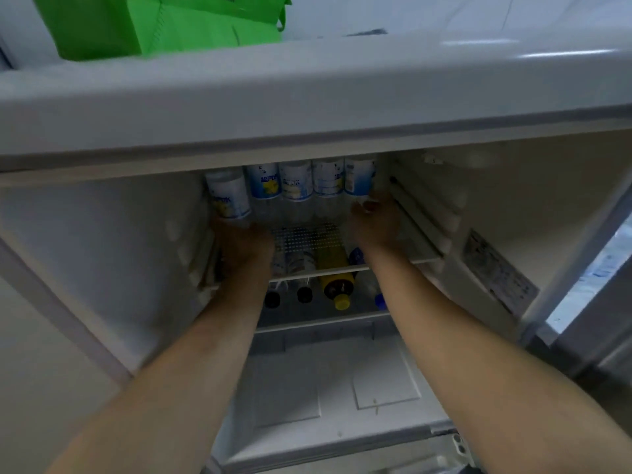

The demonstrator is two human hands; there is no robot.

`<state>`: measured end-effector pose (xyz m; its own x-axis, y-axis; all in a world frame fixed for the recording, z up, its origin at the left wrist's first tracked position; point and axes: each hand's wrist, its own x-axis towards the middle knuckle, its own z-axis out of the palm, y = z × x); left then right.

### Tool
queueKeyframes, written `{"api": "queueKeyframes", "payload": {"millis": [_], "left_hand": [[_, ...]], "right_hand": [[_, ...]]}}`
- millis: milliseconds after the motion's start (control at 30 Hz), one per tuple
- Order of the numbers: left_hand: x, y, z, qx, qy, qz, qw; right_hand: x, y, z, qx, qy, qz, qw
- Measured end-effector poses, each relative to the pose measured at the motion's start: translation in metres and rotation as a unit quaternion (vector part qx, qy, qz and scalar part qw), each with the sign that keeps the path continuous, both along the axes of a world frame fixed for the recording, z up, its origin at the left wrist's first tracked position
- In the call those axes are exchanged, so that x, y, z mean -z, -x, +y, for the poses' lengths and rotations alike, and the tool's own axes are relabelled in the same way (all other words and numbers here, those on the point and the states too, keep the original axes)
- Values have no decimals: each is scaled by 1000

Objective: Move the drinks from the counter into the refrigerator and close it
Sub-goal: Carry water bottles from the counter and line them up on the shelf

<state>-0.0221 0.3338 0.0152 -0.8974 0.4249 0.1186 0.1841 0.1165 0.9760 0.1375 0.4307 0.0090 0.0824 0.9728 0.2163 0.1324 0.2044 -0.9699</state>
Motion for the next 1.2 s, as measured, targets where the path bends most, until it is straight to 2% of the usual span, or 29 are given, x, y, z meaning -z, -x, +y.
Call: {"api": "queueKeyframes", "payload": {"millis": [100,200,300,400,500,633,800,900,1033,1200], "left_hand": [[10,-29,-16,31,-88,24,995],[19,-52,-31,77,-171,-6,982],[26,-68,-56,103,-218,-4,970],[35,-82,-86,132,-260,61,955],[44,-102,-116,166,-257,87,948],[73,-145,-154,238,-210,92,944],[117,-228,-211,327,-151,55,931],[153,-273,-248,399,-97,53,910],[208,-320,-292,530,16,74,845],[288,-346,-330,634,283,47,718]], "right_hand": [[4,-5,-21,47,-38,-23,998],[13,-14,-49,45,-59,14,997],[23,-29,-82,40,-50,41,997],[33,-47,-112,27,-31,51,998],[47,-74,-150,15,10,77,997],[74,-130,-214,29,38,66,997],[114,-225,-311,138,65,66,986],[146,-286,-379,217,124,65,966],[194,-364,-475,332,209,49,918],[251,-442,-588,447,308,83,836]]}}
